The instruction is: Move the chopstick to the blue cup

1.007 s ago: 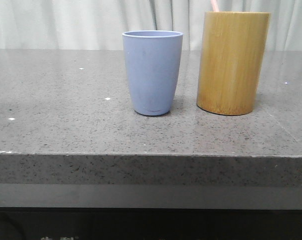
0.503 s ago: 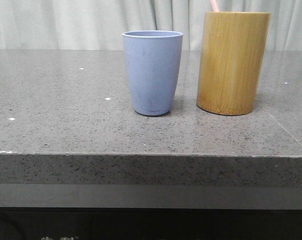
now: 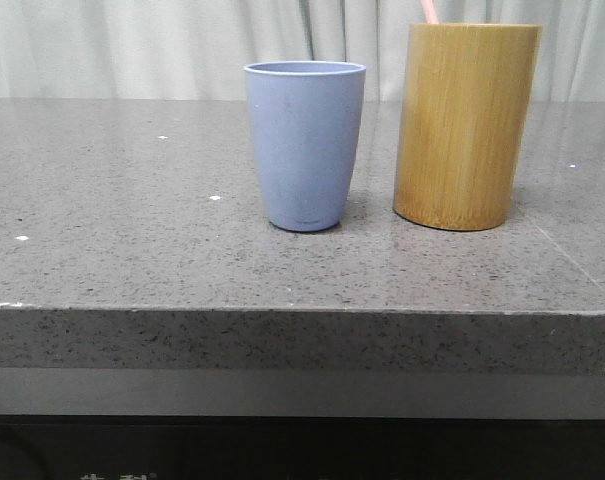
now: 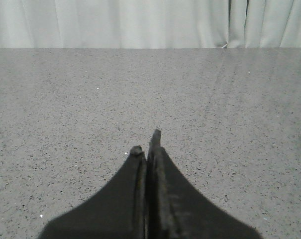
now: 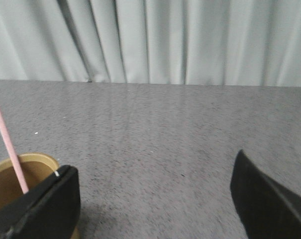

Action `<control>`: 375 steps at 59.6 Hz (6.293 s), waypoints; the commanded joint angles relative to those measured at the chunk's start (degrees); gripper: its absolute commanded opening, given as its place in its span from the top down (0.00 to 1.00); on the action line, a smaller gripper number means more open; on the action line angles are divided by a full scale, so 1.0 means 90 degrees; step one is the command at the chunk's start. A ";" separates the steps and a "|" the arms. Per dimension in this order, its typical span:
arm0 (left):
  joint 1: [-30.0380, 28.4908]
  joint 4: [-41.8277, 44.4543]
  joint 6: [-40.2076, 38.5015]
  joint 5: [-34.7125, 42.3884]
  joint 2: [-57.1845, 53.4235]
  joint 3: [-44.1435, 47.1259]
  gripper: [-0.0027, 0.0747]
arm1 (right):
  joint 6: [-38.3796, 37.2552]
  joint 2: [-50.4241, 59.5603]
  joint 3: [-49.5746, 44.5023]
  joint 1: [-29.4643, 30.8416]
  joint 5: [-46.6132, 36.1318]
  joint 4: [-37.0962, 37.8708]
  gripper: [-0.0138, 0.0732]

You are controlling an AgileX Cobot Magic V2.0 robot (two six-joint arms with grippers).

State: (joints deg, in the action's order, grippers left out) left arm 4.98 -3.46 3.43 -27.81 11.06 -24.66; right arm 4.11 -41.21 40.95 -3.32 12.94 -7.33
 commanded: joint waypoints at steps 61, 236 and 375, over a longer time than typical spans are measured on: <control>-0.0010 -0.0075 -0.0065 0.0563 0.0071 -0.0156 0.99 | 0.0463 -0.4631 0.3424 -0.2404 -0.0709 0.0876 0.58; -0.0010 -0.0075 -0.0065 0.0563 0.0071 -0.0156 0.99 | 0.0457 -0.3424 0.4683 -0.1665 0.1959 -0.0676 0.94; -0.0010 -0.0075 -0.0065 0.0644 0.0001 -0.0030 0.99 | 0.0457 0.3708 -0.1545 -0.0676 0.1020 -0.0610 0.94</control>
State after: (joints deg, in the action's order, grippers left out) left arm 4.98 -3.63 3.30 -27.56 11.06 -24.27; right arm 7.80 -7.20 25.73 -9.83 27.17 -12.49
